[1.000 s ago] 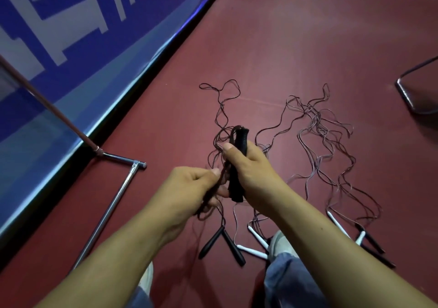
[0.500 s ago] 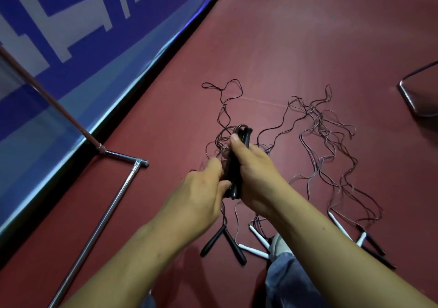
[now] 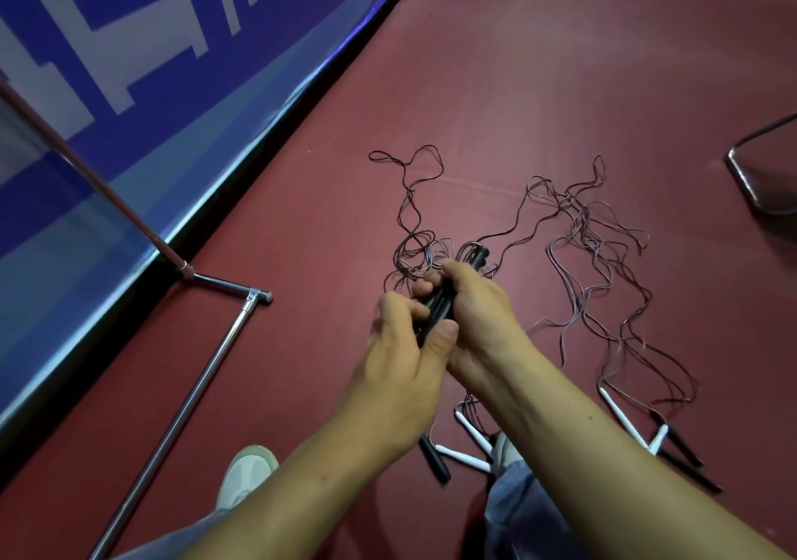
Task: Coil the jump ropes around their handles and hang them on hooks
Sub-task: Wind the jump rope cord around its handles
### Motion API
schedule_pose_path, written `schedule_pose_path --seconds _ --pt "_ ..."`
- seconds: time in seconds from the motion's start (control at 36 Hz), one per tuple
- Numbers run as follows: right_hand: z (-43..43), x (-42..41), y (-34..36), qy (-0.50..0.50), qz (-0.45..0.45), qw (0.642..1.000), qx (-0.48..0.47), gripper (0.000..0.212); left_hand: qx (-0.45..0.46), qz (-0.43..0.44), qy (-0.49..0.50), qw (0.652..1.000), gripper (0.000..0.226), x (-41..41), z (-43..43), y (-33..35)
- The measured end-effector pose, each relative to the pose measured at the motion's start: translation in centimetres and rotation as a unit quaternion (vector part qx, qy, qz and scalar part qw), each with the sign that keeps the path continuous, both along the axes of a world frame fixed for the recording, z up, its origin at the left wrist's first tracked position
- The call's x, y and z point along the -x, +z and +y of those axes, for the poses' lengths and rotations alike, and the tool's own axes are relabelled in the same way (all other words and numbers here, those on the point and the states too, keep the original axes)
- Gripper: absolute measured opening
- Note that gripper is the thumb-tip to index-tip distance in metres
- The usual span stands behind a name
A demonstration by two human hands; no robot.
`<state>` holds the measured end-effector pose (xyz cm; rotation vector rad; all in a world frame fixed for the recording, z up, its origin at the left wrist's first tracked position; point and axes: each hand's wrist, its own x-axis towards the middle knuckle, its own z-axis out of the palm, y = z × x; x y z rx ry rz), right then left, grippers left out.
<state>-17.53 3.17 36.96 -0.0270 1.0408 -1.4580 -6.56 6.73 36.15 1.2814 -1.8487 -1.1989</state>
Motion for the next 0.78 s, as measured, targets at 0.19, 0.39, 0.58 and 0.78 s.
schedule_pose_path --seconds 0.19,0.39,0.58,0.78 --pt "0.2 -0.2 0.3 0.026 -0.061 0.997 0.024 0.039 0.007 -0.040 0.052 0.998 0.030 0.1 -0.3 0.7" --pt "-0.1 0.4 -0.1 0.004 -0.041 0.999 0.034 0.031 -0.098 -0.076 0.057 0.991 0.034 -0.5 -1.5 2.1" --pt "0.5 0.0 0.8 0.021 0.059 0.996 0.056 0.024 -0.112 -0.096 0.000 0.989 0.024 -1.0 -1.9 2.7" --pt "0.8 -0.3 0.5 0.038 0.077 0.995 0.050 0.032 -0.074 -0.078 -0.007 0.994 0.021 -0.7 -1.1 1.8"
